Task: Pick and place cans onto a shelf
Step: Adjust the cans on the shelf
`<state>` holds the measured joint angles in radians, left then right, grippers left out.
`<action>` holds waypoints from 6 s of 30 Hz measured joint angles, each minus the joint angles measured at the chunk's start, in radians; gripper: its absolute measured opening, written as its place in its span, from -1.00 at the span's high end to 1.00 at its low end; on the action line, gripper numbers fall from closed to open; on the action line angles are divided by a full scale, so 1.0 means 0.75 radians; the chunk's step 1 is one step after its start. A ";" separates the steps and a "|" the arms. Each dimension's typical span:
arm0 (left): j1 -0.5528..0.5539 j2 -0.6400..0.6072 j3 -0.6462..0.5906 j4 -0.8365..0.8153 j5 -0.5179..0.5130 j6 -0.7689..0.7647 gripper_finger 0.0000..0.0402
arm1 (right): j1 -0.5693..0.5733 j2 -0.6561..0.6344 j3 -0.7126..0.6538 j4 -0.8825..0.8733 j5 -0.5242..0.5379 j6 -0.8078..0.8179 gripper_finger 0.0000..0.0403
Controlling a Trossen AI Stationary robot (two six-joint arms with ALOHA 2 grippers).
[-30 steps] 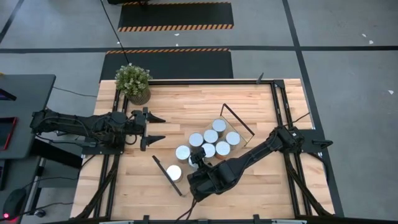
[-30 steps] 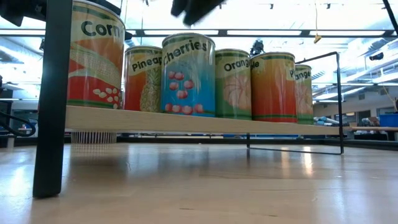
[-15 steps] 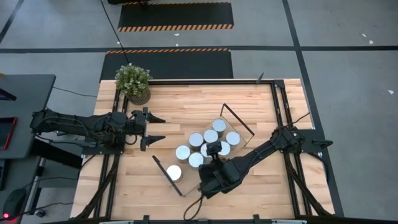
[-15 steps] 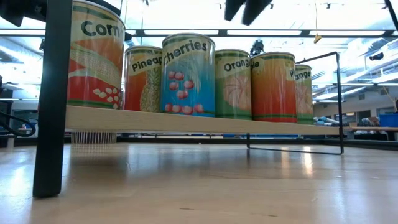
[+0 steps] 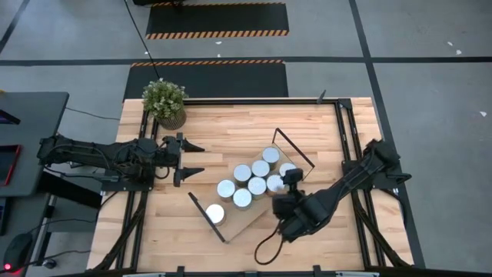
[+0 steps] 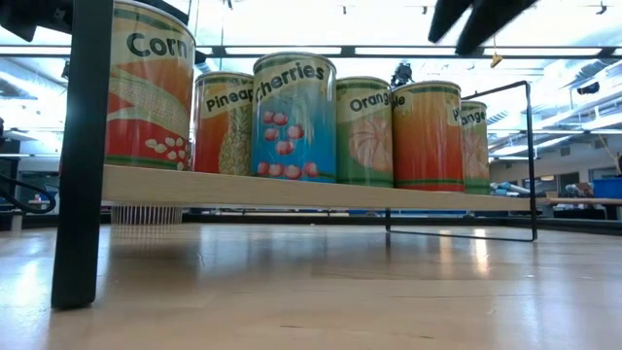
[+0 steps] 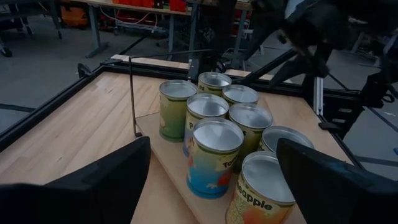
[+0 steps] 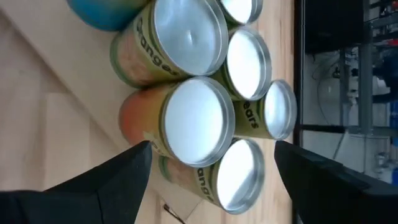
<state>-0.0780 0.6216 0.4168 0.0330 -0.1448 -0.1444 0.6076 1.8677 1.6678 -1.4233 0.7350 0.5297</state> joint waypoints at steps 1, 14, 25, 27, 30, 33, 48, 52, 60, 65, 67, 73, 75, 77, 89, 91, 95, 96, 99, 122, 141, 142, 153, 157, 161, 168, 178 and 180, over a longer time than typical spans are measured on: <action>0.000 0.000 0.000 0.000 0.000 0.000 -0.77 | 0.003 -0.034 -0.066 0.057 0.009 0.010 -0.72; 0.000 0.000 0.000 0.001 0.000 0.001 -0.77 | -0.015 -0.159 -0.434 0.381 0.164 0.019 -0.72; 0.000 0.000 0.000 -0.001 0.000 0.002 -0.77 | -0.075 -0.159 -0.427 0.370 0.173 0.012 -0.72; 0.000 0.000 0.000 -0.002 0.000 0.002 -0.77 | -0.074 -0.158 -0.402 0.353 0.150 0.011 -0.72; 0.000 0.000 0.000 -0.003 0.000 0.002 -0.77 | -0.065 -0.158 -0.354 0.299 0.121 0.017 -0.72; 0.000 0.000 0.000 -0.003 0.000 0.002 -0.77 | -0.045 -0.160 -0.323 0.258 0.118 0.027 -0.72; 0.000 0.000 0.000 -0.002 0.000 0.002 -0.77 | 0.044 -0.159 -0.336 -0.140 0.087 0.322 -0.72; 0.000 0.000 0.000 -0.002 0.000 0.002 -0.77 | 0.045 -0.159 -0.336 -0.163 0.058 0.365 -0.72; 0.000 0.000 0.000 -0.002 -0.001 0.002 -0.77 | 0.045 -0.159 -0.442 -0.157 0.039 0.409 -0.72; 0.000 0.000 0.000 -0.001 0.000 0.002 -0.77 | 0.045 -0.159 -0.527 -0.155 0.080 0.467 -0.72; 0.000 0.000 0.000 -0.001 0.000 0.002 -0.77 | 0.044 -0.159 -0.542 -0.152 0.106 0.468 -0.72; 0.000 0.000 0.000 0.000 -0.001 0.002 -0.77 | 0.016 -0.159 -0.547 -0.136 0.122 0.468 -0.72; 0.000 0.000 0.000 0.000 -0.001 0.002 -0.77 | 0.003 -0.159 -0.547 -0.127 0.123 0.468 -0.72; 0.000 0.000 0.000 0.000 0.000 0.002 -0.77 | -0.013 -0.159 -0.547 -0.119 0.124 0.468 -0.72; 0.000 0.000 0.000 0.000 -0.001 0.001 -0.77 | -0.120 -0.158 -0.547 -0.080 0.150 0.455 -0.72; 0.000 0.000 0.000 0.000 0.000 0.002 -0.77 | -0.129 -0.158 -0.547 -0.071 0.152 0.446 -0.72; 0.000 0.000 0.000 0.000 0.000 0.002 -0.77 | -0.140 -0.158 -0.547 -0.049 0.173 0.443 -0.72; 0.000 0.000 0.000 0.000 0.000 0.002 -0.77 | -0.141 -0.158 -0.547 -0.043 0.177 0.442 -0.72; 0.000 0.000 0.000 0.000 0.000 0.002 -0.77 | -0.140 -0.158 -0.547 -0.032 0.184 0.442 -0.72; 0.000 0.000 0.000 -0.001 0.000 0.002 -0.77 | -0.142 -0.158 -0.547 0.034 0.186 0.442 -0.72; 0.000 0.000 0.000 -0.001 0.000 0.002 -0.77 | -0.142 -0.158 -0.547 0.446 0.076 0.130 -0.72; 0.000 0.000 0.000 -0.001 0.000 0.002 -0.77 | -0.143 -0.158 -0.547 0.452 0.077 0.127 -0.72; 0.000 0.000 0.000 -0.001 0.000 0.002 -0.77 | -0.149 -0.158 -0.547 0.465 0.099 0.123 -0.72; 0.000 0.000 0.000 -0.001 0.000 0.002 -0.77 | -0.149 -0.157 -0.518 0.461 0.099 0.100 -0.72; 0.000 0.000 0.000 -0.001 0.000 0.002 -0.77 | -0.149 -0.157 -0.464 0.460 0.099 0.071 -0.72; 0.000 0.000 0.000 -0.001 0.000 0.002 -0.77 | -0.148 -0.157 -0.367 0.462 0.061 0.049 -0.72; 0.000 0.000 0.000 -0.001 0.000 0.002 -0.77 | -0.126 -0.157 -0.329 0.482 0.029 0.021 -0.72; 0.000 0.000 0.000 -0.001 -0.001 0.002 -0.77 | -0.121 -0.157 -0.329 0.490 0.029 0.021 -0.72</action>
<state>-0.0780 0.6216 0.4168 0.0326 -0.1452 -0.1432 0.5169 1.7496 1.4208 -1.0557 0.7570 0.5457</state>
